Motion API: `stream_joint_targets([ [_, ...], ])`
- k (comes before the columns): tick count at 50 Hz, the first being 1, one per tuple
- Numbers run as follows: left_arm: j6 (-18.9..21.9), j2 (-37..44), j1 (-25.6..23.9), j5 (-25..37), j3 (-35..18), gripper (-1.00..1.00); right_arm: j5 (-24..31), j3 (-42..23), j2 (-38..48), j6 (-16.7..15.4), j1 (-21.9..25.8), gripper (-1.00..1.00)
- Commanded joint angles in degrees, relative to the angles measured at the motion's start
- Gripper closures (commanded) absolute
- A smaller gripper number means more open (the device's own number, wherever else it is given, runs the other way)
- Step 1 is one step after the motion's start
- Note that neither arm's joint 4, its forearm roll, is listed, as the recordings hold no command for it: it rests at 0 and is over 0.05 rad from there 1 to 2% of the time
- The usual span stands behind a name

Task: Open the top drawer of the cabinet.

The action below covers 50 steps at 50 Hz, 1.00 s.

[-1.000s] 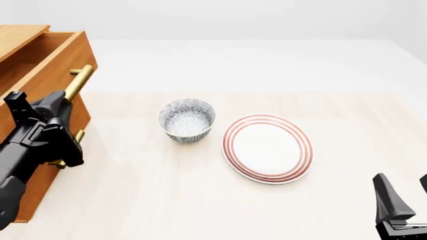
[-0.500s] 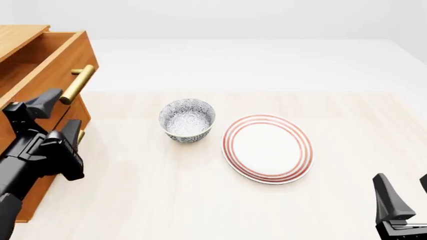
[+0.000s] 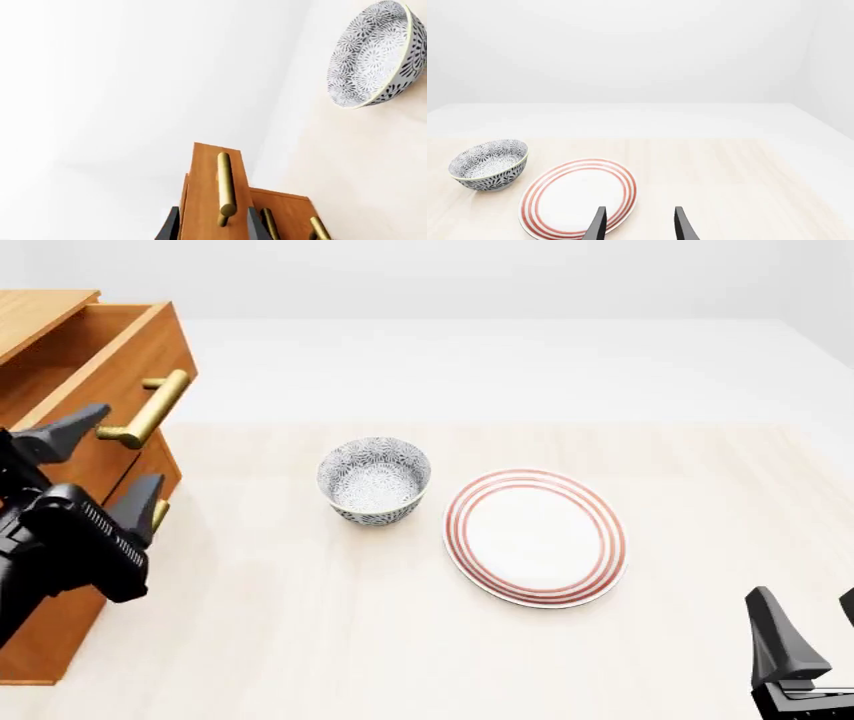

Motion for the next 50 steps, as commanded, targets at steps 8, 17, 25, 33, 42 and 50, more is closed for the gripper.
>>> stream_joint_targets([
  [8,-17.12,-6.75,-0.13,20.54,-10.73,-1.00,-0.04,0.03,0.01,-0.02,0.00,-1.00],
  [17,-26.29,-6.28,-0.08,29.47,-18.10,-1.00,-0.04,0.03,0.01,-0.03,-0.01,-1.00],
  [25,-31.38,-4.68,0.89,35.49,-22.86,-1.00,-0.04,0.03,0.01,-0.02,0.00,-1.00],
  [33,-38.00,-1.57,1.56,40.52,-28.41,-1.00,-0.04,0.03,0.01,-0.02,-0.01,-1.00],
  [42,-44.75,1.49,0.33,46.66,-34.51,-1.00,-0.04,0.03,0.00,0.00,-0.01,-1.00],
  [50,-48.63,1.97,2.74,52.89,-38.80,-1.00,-0.04,0.03,0.01,-0.01,0.00,-1.00],
])
